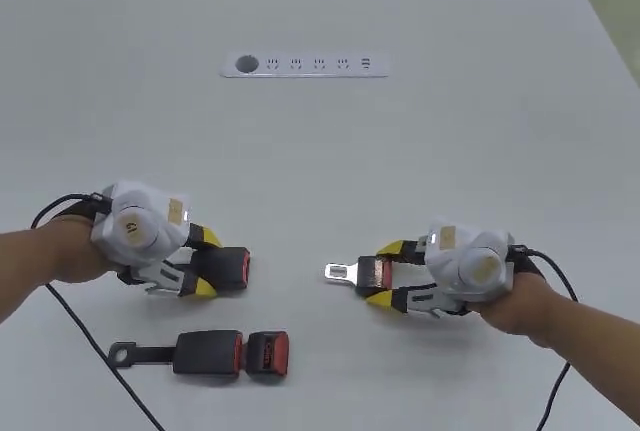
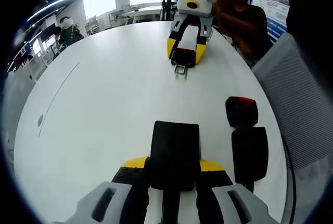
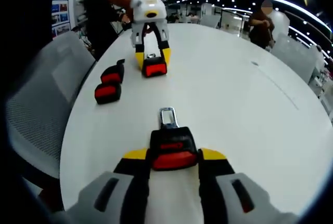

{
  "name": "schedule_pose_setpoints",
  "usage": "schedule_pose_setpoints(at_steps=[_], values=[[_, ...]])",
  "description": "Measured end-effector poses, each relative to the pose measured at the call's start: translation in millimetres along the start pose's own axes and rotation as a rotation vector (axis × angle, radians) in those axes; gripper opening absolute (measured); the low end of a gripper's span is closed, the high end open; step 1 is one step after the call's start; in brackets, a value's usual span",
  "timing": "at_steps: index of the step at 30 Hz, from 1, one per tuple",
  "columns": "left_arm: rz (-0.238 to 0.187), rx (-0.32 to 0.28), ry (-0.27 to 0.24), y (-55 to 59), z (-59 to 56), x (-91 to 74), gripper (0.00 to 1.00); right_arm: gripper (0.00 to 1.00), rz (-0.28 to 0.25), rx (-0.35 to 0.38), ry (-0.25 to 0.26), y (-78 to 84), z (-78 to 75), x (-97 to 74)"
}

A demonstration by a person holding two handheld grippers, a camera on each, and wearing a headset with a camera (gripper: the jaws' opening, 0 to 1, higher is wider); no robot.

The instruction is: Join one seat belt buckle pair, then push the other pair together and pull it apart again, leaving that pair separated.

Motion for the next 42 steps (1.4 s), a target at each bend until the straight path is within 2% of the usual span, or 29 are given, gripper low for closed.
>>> schedule_pose_setpoints(at_steps=[6, 7, 9, 11, 12, 14, 15, 17, 18, 21, 22, 23, 26, 28, 29, 30, 32, 35, 38, 42], values=[[0.013, 0.002, 0.001, -2.4, -0.1, 0.2, 0.36, 0.37, 0.018, -0.004, -0.008, -0.2, -0.9, -1.5], [0.019, 0.0, 0.002, -3.2, 0.2, 0.4, 0.36, 0.4, 0.024, -0.003, -0.004, 0.1, -1.0, -1.9], [0.031, -0.003, 0.002, -3.4, 1.5, 0.3, 0.36, 0.53, 0.031, 0.012, 0.02, 1.8, -2.6, -2.2], [-0.001, -0.097, -0.005, -3.7, 1.6, 0.3, 0.38, 0.59, 0.003, 0.037, 0.043, -0.9, -4.5, -3.8], [0.0, -0.123, -0.012, -3.3, 1.7, -0.1, 0.39, 0.59, -0.015, 0.065, 0.06, -3.9, -5.7, -5.9], [0.049, -0.102, -0.029, -0.9, 0.6, -4.2, 0.45, 0.64, -0.026, 0.082, 0.082, -6.5, -7.0, -7.9], [0.038, -0.112, -0.058, -2.0, 0.7, -6.5, 0.53, 0.68, -0.033, 0.094, 0.091, -7.4, -7.4, -8.7], [-0.065, -0.18, -0.095, -10.1, 0.0, -12.7, 0.66, 0.73, -0.05, 0.132, 0.122, -9.5, -8.9, -10.7], [-0.095, -0.21, -0.112, -11.9, -0.1, -16.2, 0.7, 0.75, -0.051, 0.146, 0.14, -10.5, -9.7, -12.1], [-0.163, -0.28, -0.225, -10.1, 3.7, -33.5, 0.73, 0.84, -0.071, 0.195, 0.188, -15.1, -9.1, -17.0], [-0.183, -0.296, -0.264, -9.6, 5.3, -38.2, 0.77, 0.86, -0.076, 0.201, 0.199, -17.0, -8.1, -18.9], [-0.223, -0.324, -0.311, -9.6, 6.0, -45.5, 0.8, 0.86, -0.079, 0.212, 0.212, -18.5, -6.5, -21.9], [-0.317, -0.414, -0.39, -7.5, 3.0, -61.0, 0.86, 0.88, -0.087, 0.238, 0.243, -22.2, -2.3, -26.7], [-0.321, -0.474, -0.43, -0.6, -2.6, -67.9, 0.87, 0.91, -0.095, 0.249, 0.262, -25.4, 1.1, -30.3], [-0.325, -0.485, -0.437, 0.5, -3.9, -68.8, 0.89, 0.91, -0.099, 0.251, 0.269, -26.7, 2.7, -32.0], [-0.345, -0.496, -0.44, 2.1, -9.3, -71.5, 0.92, 0.92, -0.101, 0.251, 0.276, -28.1, 4.4, -33.9], [-0.377, -0.467, -0.452, 1.8, -20.3, -75.8, 0.93, 0.94, -0.104, 0.25, 0.288, -30.8, 9.8, -37.9], [-0.38, -0.469, -0.447, 4.8, -36.4, -77.5, 0.94, 0.96, -0.111, 0.225, 0.306, -35.1, 18.2, -43.4], [-0.41, -0.473, -0.445, 7.5, -53.9, -79.8, 0.96, 0.98, -0.116, 0.22, 0.321, -36.7, 25.5, -47.4], [-0.436, -0.462, -0.444, 9.1, -70.6, -82.6, 0.99, 0.99, -0.122, 0.225, 0.342, -38.2, 37.5, -54.2]])
Point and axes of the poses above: the centre of the closed fingertips' face, and the gripper's own axes: x roughly forward along the fingers, z roughly to its left, y roughly out of its underside, the point moved 6 cm from there along -x, roughly backward along the fingers, and after that the axes turned 8 degrees about y, right-handed, at the moved point
